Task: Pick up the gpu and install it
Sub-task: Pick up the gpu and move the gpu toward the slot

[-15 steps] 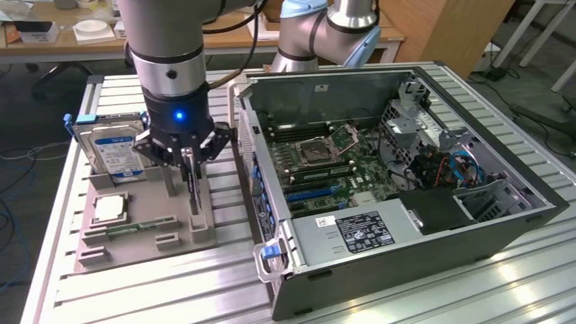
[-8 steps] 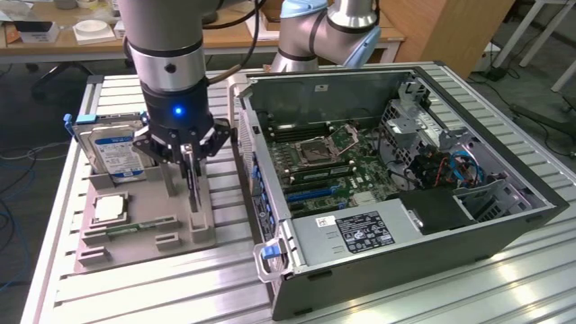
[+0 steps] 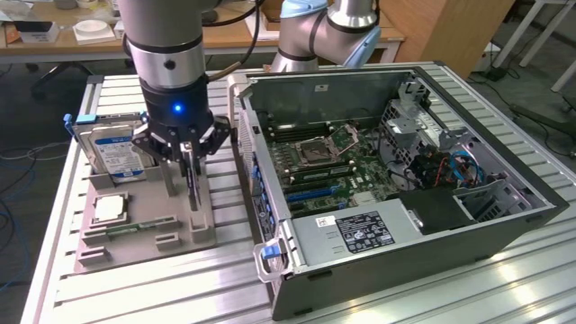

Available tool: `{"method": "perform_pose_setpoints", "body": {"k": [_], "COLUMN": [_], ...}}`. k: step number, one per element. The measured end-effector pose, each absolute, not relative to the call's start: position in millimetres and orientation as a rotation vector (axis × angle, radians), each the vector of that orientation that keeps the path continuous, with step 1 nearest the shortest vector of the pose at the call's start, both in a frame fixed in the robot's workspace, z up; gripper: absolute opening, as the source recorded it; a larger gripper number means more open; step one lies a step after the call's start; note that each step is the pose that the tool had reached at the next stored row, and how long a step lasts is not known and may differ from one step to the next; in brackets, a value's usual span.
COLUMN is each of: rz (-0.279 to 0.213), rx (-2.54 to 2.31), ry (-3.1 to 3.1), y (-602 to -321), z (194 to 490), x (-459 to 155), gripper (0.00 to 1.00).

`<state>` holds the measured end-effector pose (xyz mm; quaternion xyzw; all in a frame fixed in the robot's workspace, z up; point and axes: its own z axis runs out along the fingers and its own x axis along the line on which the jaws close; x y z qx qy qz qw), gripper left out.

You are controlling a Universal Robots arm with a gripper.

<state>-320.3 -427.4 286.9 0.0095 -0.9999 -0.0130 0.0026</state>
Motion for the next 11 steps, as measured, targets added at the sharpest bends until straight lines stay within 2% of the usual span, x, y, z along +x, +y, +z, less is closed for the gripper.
{"method": "perform_pose_setpoints", "body": {"k": [11], "rz": [-0.041], "rx": [0.030], "ry": [-3.136], "y": [-427.4], "z": [290.6], "x": [-320.3], "gripper": [0.26]}}
